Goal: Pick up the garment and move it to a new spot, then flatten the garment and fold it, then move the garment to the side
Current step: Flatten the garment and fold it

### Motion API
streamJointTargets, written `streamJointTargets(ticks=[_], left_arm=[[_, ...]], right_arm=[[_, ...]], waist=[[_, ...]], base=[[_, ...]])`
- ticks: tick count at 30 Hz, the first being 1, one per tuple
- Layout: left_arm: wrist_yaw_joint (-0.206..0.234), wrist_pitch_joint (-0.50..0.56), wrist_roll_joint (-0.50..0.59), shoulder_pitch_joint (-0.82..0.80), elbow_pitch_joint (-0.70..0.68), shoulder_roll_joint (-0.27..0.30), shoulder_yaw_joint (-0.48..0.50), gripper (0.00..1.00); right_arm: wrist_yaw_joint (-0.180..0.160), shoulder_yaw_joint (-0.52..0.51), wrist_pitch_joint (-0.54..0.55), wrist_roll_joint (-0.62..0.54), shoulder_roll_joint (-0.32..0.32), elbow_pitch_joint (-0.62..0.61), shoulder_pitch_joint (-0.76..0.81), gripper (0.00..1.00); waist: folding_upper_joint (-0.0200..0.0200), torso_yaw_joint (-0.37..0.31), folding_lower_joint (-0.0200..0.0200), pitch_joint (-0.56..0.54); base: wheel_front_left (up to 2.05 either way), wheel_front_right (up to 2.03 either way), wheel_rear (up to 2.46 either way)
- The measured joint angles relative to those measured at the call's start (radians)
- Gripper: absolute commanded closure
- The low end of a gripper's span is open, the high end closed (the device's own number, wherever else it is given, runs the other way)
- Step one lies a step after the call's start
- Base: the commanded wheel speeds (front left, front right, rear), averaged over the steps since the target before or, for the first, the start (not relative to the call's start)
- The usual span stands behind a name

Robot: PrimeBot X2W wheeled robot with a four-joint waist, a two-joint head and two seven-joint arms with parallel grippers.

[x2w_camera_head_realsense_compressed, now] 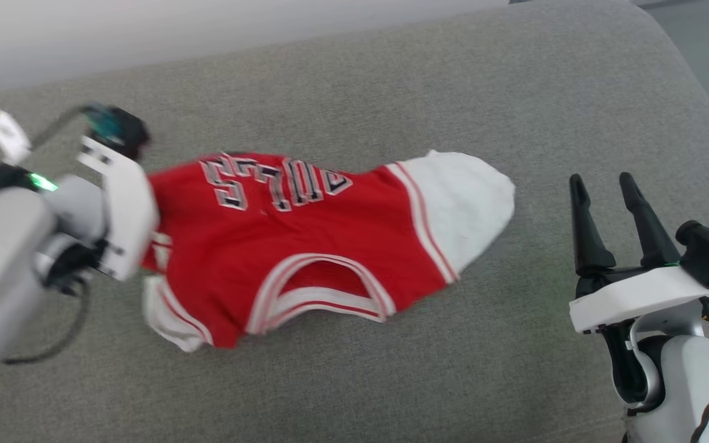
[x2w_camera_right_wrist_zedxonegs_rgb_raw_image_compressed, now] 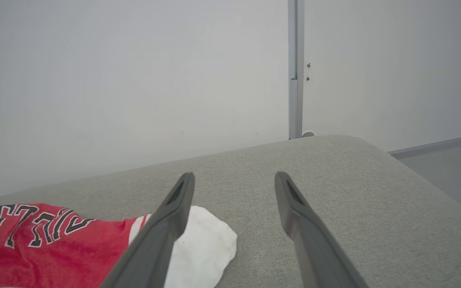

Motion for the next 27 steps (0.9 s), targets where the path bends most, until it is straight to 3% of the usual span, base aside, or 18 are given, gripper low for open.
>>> streamJointTargets(ticks=[6,13,15,16,18,22,27], left_arm=[[0.001,-0.018,0.009,-0.040,0.044,0.066,0.027,1.00],[0.001,-0.094,0.003,-0.076,0.097,0.018,0.049,1.00],[0.001,-0.105,-0.002,-0.076,0.127,-0.004,0.043,0.63],[0.001,-0.106,-0.006,-0.076,0.142,-0.015,0.041,0.25],[0.001,-0.110,-0.018,-0.076,0.167,-0.032,0.038,0.00],[0.001,-0.067,-0.075,-0.075,0.188,-0.045,0.037,0.00],[0.001,0.008,-0.142,-0.073,0.174,-0.019,0.051,0.00]], right_arm=[[0.000,-0.011,0.001,0.001,0.000,-0.005,0.001,0.00],[0.000,-0.003,0.002,0.006,0.000,-0.003,0.000,0.00],[0.000,0.001,0.003,0.006,0.000,-0.002,-0.001,0.00],[0.000,0.002,0.007,0.006,0.000,-0.002,-0.001,0.00],[0.000,0.005,0.010,0.006,0.000,0.002,-0.001,0.00],[0.000,0.005,0.011,0.007,0.000,0.003,0.000,0.00],[0.000,-0.004,0.015,0.004,0.000,0.005,0.017,0.00]], waist=[[0.0000,0.015,0.0000,0.002],[-0.0001,0.018,0.0000,0.014],[0.0000,0.016,0.0000,0.018],[0.0000,0.016,0.0000,0.019],[0.0000,0.015,0.0000,0.020],[0.0000,0.016,0.0000,0.012],[0.0000,0.028,0.0000,-0.008]], base=[[0.00,0.00,0.00],[0.00,0.00,0.00],[0.00,0.00,0.00],[0.00,0.00,0.00],[0.00,0.00,0.00],[0.00,0.00,0.00],[0.00,0.00,0.00]])
